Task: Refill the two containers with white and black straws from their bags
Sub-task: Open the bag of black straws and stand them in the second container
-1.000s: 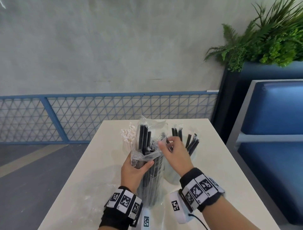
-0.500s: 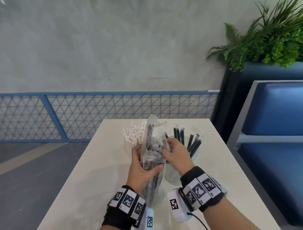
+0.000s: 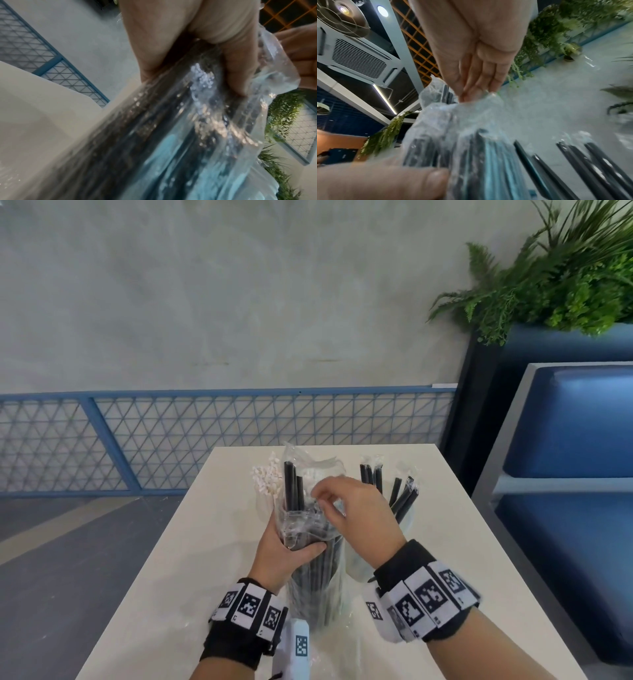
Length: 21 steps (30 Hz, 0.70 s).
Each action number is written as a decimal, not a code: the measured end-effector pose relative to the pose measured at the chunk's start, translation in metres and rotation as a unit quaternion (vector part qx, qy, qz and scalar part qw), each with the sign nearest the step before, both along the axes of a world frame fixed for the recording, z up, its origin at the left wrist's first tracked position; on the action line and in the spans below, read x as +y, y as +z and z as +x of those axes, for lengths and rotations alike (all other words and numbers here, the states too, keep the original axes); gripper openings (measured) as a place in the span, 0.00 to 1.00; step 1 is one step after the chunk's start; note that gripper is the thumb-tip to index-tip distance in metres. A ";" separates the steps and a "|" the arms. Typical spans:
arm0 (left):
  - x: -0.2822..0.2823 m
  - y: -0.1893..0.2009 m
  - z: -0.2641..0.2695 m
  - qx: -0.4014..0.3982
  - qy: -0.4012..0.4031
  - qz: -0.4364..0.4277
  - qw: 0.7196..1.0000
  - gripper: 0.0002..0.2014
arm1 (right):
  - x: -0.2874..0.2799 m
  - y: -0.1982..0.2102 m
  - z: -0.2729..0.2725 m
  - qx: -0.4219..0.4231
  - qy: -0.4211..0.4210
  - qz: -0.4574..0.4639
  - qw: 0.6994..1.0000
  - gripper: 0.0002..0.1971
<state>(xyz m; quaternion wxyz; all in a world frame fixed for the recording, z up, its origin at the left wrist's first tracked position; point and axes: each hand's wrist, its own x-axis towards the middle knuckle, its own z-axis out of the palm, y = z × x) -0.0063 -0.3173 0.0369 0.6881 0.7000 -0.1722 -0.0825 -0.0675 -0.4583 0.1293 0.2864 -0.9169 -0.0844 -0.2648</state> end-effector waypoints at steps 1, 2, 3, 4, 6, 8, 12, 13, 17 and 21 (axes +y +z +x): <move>0.000 0.000 0.000 -0.003 -0.001 0.009 1.000 0.34 | 0.001 0.003 0.001 0.046 -0.015 -0.052 0.998 0.10; 0.000 -0.001 0.000 -0.004 -0.001 0.015 1.000 0.33 | 0.002 0.004 0.001 0.093 -0.039 -0.103 0.990 0.13; 0.000 -0.002 0.000 -0.002 0.001 0.022 1.000 0.32 | 0.002 0.005 0.002 0.140 -0.063 -0.145 0.977 0.17; 0.000 -0.002 0.000 0.002 0.002 0.026 1.000 0.32 | 0.002 0.006 0.003 0.178 -0.076 -0.174 0.966 0.21; 0.000 -0.002 0.000 0.004 0.005 0.041 0.999 0.39 | 0.002 0.006 0.006 0.232 -0.072 -0.200 0.949 0.28; -0.001 0.000 -0.002 -0.005 -0.003 0.055 0.998 0.50 | 0.002 0.007 0.009 0.275 -0.062 -0.203 0.938 0.34; 0.003 0.001 -0.002 0.002 -0.005 0.051 0.999 0.55 | -0.004 0.010 0.011 0.300 -0.040 -0.126 0.945 0.34; 0.004 0.001 -0.001 0.004 -0.007 0.049 0.999 0.53 | -0.005 0.009 0.010 0.295 -0.035 -0.097 0.950 0.33; 0.003 0.004 0.003 0.004 -0.016 0.042 0.999 0.42 | -0.002 0.003 0.005 0.266 -0.037 -0.068 0.961 0.35; 0.007 0.007 0.008 -0.018 -0.028 0.049 0.998 0.48 | 0.002 0.000 0.006 0.258 -0.063 -0.071 0.961 0.34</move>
